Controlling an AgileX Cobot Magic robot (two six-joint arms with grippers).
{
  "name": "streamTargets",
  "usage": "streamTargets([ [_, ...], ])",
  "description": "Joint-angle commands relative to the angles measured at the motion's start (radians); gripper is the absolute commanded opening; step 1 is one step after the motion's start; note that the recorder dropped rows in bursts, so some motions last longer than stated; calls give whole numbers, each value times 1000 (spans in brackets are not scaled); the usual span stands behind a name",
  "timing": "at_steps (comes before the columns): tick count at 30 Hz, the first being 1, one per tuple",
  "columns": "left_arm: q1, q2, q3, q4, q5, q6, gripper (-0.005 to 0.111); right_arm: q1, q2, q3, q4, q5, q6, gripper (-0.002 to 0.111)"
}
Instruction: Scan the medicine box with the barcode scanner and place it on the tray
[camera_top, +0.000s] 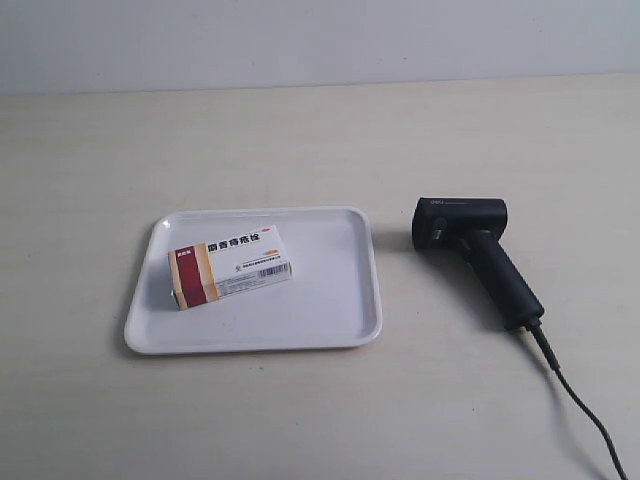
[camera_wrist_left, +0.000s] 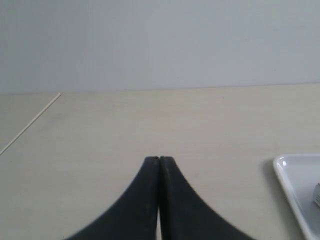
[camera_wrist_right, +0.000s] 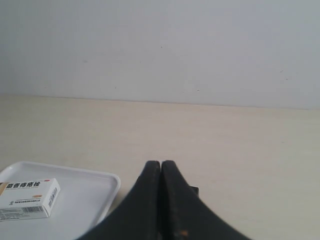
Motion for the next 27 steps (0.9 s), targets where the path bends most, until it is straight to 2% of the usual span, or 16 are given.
streamTargets([
  [1,2,-6,0,-14,2,0,1,-3,-3,3,0,-9,0,0],
  [20,2,-6,0,-14,2,0,1,-3,-3,3,-2,-18,-4,0],
  [23,2,-6,0,-14,2,0,1,-3,-13,20,-40,24,3,0],
  [27,2,-6,0,-14,2,0,1,-3,-72,136,-218,-6,216,0],
])
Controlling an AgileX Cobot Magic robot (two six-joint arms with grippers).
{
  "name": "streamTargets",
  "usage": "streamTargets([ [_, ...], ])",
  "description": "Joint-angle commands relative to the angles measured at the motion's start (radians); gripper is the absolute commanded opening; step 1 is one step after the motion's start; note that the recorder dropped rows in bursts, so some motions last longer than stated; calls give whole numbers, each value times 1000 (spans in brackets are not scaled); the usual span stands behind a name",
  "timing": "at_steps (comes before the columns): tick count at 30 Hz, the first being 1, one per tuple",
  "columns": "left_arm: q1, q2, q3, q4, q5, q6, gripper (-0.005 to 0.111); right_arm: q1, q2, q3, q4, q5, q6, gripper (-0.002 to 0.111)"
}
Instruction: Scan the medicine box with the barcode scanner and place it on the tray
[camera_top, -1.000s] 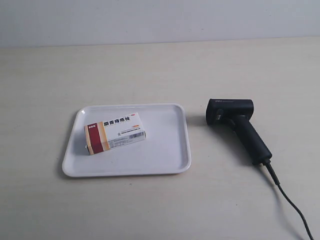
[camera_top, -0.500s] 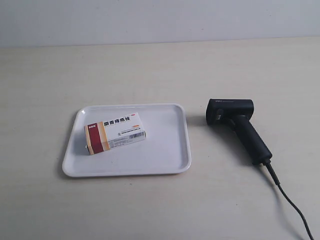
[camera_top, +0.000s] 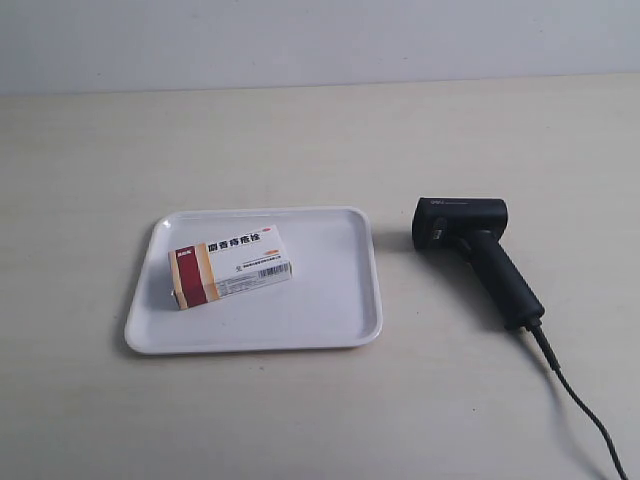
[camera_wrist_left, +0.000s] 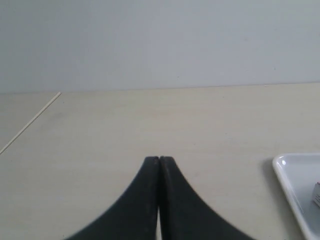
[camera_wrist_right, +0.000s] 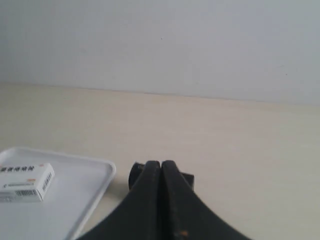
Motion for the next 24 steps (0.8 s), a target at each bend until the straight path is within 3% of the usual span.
streamTargets([
  [1,2,-6,0,-12,0,0,1,-3,-72,112,-131,-11,207,0],
  [11,2,-6,0,-12,0,0,1,-6,-193,167,-125,51,238,0],
  [19,2,-6,0,-12,0,0,1,-242,-344,174,-125,15,236,0],
  [24,2,-6,0,-12,0,0,1,-283,-426,174,-133,46,228,0],
])
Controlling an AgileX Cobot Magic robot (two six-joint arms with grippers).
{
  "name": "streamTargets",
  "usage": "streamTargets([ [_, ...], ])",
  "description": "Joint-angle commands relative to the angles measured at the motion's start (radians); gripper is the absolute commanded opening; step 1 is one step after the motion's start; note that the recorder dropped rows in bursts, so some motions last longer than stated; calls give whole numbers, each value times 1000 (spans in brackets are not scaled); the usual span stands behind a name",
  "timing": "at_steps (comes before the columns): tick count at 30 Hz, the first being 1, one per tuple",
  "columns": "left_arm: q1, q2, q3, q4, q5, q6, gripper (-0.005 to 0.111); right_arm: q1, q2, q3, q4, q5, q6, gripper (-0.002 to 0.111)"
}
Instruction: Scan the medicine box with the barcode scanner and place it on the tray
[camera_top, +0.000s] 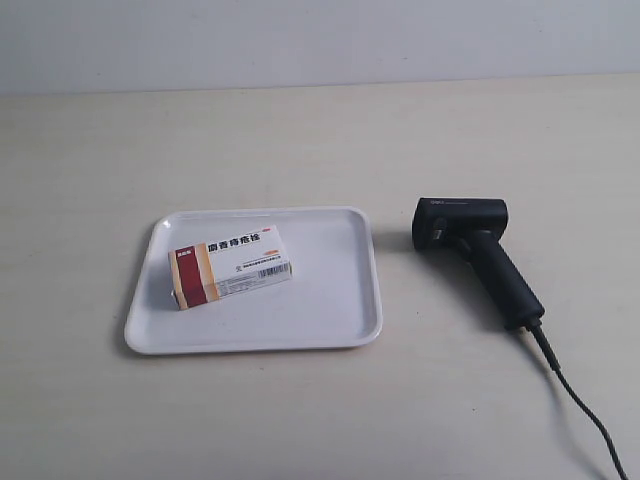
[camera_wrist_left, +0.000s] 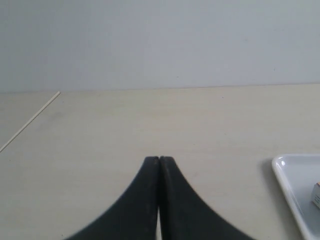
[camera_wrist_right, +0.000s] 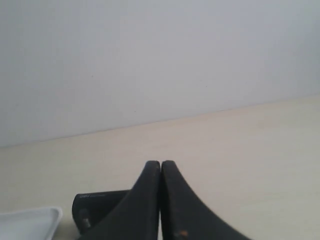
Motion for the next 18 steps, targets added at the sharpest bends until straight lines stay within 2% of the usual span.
streamTargets([
  [1,2,-6,0,-8,0,0,1,-22,-63,4,-17,32,-10,0],
  [18,2,-6,0,-8,0,0,1,-22,-63,4,-13,76,-50,0],
])
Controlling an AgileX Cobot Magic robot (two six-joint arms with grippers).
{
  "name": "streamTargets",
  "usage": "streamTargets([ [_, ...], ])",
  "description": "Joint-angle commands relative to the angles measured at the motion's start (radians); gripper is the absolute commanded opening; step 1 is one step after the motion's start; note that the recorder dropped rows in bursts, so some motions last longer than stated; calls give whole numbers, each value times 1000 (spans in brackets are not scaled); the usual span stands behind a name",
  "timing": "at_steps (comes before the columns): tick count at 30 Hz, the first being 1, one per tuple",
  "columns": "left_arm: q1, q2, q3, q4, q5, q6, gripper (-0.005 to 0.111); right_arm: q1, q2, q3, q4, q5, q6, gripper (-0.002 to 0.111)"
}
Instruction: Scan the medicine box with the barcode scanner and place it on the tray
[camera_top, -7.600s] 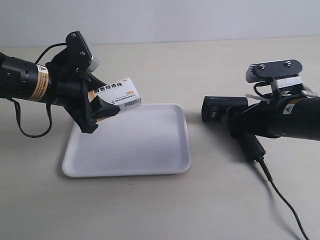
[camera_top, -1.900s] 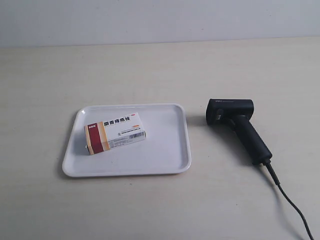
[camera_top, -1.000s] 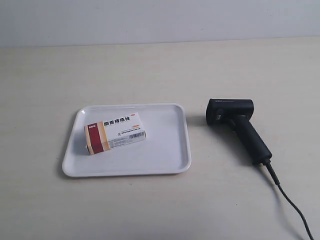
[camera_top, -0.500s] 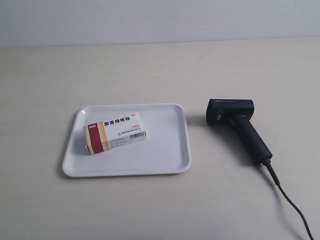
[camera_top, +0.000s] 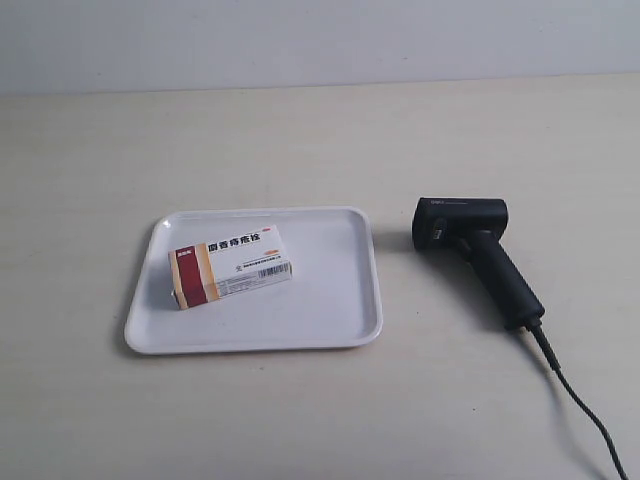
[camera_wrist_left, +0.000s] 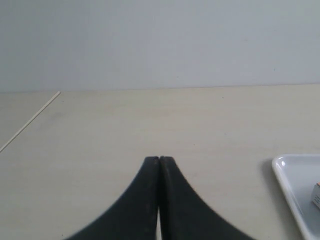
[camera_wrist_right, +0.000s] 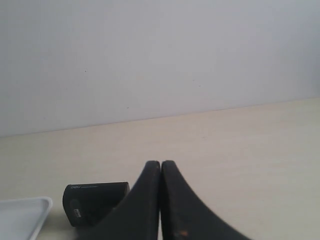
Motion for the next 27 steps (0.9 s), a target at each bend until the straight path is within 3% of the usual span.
streamTargets([
  [1,2,-6,0,-5,0,0,1,-7,-5,4,-7,2,-8,0],
  [27,2,-6,0,-5,0,0,1,-7,-5,4,-3,-5,-1,0],
])
